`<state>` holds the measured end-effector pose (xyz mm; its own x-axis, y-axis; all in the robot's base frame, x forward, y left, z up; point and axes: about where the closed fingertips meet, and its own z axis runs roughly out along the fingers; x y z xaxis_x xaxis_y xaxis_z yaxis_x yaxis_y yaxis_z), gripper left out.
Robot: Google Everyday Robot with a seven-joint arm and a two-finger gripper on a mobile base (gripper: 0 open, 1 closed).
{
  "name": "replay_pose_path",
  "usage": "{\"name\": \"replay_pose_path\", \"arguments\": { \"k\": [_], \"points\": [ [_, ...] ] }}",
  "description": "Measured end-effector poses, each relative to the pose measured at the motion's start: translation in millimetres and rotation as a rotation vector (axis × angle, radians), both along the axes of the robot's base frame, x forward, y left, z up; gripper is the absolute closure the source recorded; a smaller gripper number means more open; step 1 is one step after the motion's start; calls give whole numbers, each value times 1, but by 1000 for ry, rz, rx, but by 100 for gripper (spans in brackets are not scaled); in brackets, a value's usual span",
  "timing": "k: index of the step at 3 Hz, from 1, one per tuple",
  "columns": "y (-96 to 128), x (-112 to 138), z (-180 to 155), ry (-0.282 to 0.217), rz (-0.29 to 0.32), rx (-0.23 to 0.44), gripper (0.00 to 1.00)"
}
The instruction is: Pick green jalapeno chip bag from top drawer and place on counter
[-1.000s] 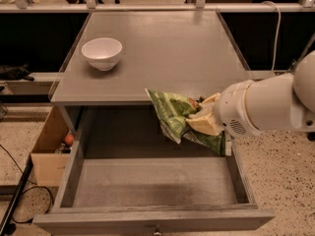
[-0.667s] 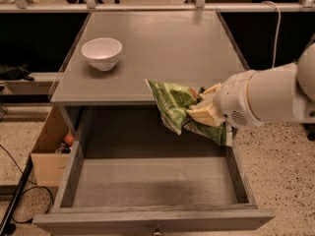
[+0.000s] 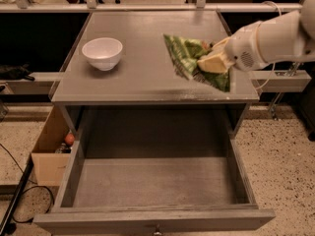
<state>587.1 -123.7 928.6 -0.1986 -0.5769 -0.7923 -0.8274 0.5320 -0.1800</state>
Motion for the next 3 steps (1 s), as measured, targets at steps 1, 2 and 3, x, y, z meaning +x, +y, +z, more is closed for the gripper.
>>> {"name": "replay_pose_path", "arguments": {
  "k": [1,2,3],
  "points": [
    [-3,61,1,11,4,-6,100],
    [26,104,-10,24,45,-13,100],
    [47,105,-41,60,66,-27,100]
  ]
}}
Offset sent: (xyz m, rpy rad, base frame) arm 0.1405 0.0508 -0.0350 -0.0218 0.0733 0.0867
